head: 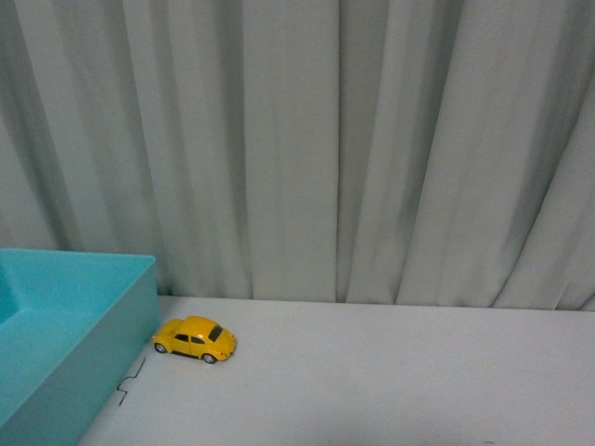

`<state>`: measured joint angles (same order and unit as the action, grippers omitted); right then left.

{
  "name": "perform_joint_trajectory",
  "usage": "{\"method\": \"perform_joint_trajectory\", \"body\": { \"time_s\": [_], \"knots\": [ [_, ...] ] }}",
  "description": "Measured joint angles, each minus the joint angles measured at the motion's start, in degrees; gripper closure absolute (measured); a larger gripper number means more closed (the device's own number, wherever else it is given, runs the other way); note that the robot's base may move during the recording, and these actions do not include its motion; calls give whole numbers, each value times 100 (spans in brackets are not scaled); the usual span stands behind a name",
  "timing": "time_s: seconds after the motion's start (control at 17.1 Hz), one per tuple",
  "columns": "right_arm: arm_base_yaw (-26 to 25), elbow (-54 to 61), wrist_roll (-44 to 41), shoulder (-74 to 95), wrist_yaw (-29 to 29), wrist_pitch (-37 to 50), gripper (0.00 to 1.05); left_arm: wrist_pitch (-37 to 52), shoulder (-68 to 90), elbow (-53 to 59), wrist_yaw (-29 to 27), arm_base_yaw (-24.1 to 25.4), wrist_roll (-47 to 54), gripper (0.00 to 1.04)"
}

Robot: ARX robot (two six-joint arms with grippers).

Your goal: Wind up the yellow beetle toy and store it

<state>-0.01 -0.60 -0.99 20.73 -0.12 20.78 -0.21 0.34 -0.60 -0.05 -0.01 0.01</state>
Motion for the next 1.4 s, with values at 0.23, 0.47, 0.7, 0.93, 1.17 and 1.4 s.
{"method": "perform_joint_trajectory", "body": {
  "time_s": [0.23, 0.47, 0.7, 0.93, 1.17, 1.4],
  "knots": [
    [0, 0, 2, -494, 0, -490, 103, 0, 0, 0, 0, 0, 0, 7],
    [0, 0, 9, -852, 0, -846, 103, 0, 0, 0, 0, 0, 0, 7],
    [0, -7, 13, -1360, 7, -1537, 103, 0, 0, 0, 0, 0, 0, 7],
    [0, -2, 15, -2044, 13, -2120, 103, 2, 0, 0, 0, 0, 0, 7],
    [0, -2, 15, -2055, 13, -2098, 90, 0, 0, 0, 2, 0, 0, 7],
    [0, -2, 15, -2055, 13, -2100, 54, 0, 0, 0, 2, 0, 0, 7]
  ]
}}
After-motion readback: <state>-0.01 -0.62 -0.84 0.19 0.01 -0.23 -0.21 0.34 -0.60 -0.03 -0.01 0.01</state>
